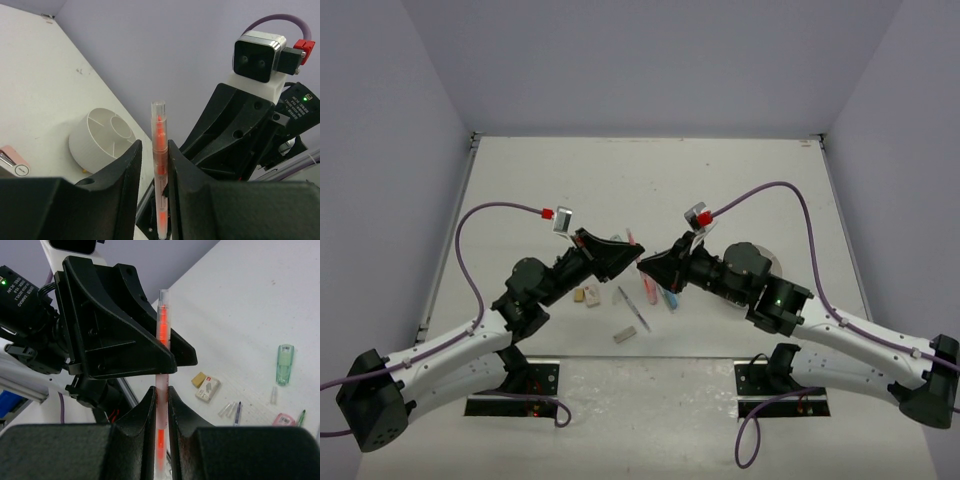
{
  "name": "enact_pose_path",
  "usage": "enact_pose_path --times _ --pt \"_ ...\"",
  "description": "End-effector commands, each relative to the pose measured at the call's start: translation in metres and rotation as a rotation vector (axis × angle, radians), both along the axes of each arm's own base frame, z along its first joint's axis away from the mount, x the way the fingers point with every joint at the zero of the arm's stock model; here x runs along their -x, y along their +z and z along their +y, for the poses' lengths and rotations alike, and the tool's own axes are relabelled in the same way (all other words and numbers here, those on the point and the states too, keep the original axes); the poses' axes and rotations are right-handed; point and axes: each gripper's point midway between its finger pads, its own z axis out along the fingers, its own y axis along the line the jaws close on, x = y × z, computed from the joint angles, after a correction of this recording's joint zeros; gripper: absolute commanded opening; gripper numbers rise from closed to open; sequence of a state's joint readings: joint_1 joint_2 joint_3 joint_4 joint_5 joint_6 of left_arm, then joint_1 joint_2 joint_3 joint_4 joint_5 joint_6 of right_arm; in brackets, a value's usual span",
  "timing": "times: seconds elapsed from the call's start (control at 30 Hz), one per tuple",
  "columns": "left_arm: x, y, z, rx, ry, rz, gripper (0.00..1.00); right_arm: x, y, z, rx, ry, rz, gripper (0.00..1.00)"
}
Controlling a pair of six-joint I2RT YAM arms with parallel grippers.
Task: Sort the stationery into containers
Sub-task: Close the pen cap on the pen.
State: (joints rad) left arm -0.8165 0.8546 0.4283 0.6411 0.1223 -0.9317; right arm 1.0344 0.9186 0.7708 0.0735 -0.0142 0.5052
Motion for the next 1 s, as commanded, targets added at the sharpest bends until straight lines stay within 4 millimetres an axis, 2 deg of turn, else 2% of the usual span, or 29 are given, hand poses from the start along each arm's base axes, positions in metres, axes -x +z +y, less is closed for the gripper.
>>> enact_pose_path --times 0.0,0.07,0.13,0.2,0.23,0.3,0.33,0.4,0.5,0.6,0.63,0.67,0.73,0.8,0.87,0.97 --pt "-0.002 0.001 0.001 -0.036 0.014 0.003 0.28 -0.006 0.042 0.005 -0.093 -0.012 -0.088 0.0" --pt "-0.002 0.003 0.002 -0.032 0.015 -0.003 0.11 -0.006 0.04 0.005 -0.095 -0.012 -0.088 0.0" --pt "-0.001 0.005 0.002 -0.031 0.011 -0.009 0.0 -0.003 0.038 0.008 -0.09 0.012 -0.084 0.0" --pt "0.003 0.011 0.001 -0.024 -0.009 -0.035 0.0 0.0 0.036 0.009 -0.084 0.027 -0.086 0.0" --pt "0.005 0.015 0.0 -0.021 -0.019 -0.056 0.0 0.002 0.034 0.01 -0.079 0.043 -0.086 0.03" --pt "0.009 0.024 -0.001 -0.021 -0.035 -0.1 0.0 0.007 0.028 0.015 -0.065 0.086 -0.078 0.21" --pt "0.011 0.029 -0.001 -0.021 -0.045 -0.124 0.0 0.01 0.024 0.018 -0.056 0.106 -0.069 0.26" --pt "0.017 0.041 0.0 -0.015 -0.061 -0.175 0.0 0.016 0.014 0.025 -0.039 0.157 -0.043 0.3" --pt "0.021 0.053 0.002 -0.012 -0.064 -0.219 0.0 0.019 0.009 0.029 -0.049 0.176 -0.019 0.3" --pt "0.022 0.058 0.003 -0.021 -0.063 -0.232 0.01 0.019 0.011 0.029 -0.064 0.174 -0.019 0.06" --pt "0.021 0.058 0.003 -0.027 -0.061 -0.232 0.03 0.019 0.012 0.029 -0.066 0.172 -0.019 0.01" --pt "0.02 0.057 0.003 -0.036 -0.056 -0.23 0.11 0.019 0.014 0.028 -0.071 0.17 -0.023 0.0" --pt "0.016 0.056 0.002 -0.058 -0.041 -0.227 0.33 0.019 0.017 0.027 -0.078 0.169 -0.029 0.0" --pt "0.008 0.052 0.002 -0.094 -0.014 -0.21 0.75 0.02 0.019 0.027 -0.08 0.174 -0.033 0.0" --pt "0.003 0.058 0.003 -0.121 0.014 -0.223 0.83 0.021 0.017 0.027 -0.076 0.18 -0.032 0.0" --pt "-0.008 0.062 0.007 -0.164 0.075 -0.222 0.82 0.022 0.013 0.028 -0.065 0.187 -0.028 0.0"
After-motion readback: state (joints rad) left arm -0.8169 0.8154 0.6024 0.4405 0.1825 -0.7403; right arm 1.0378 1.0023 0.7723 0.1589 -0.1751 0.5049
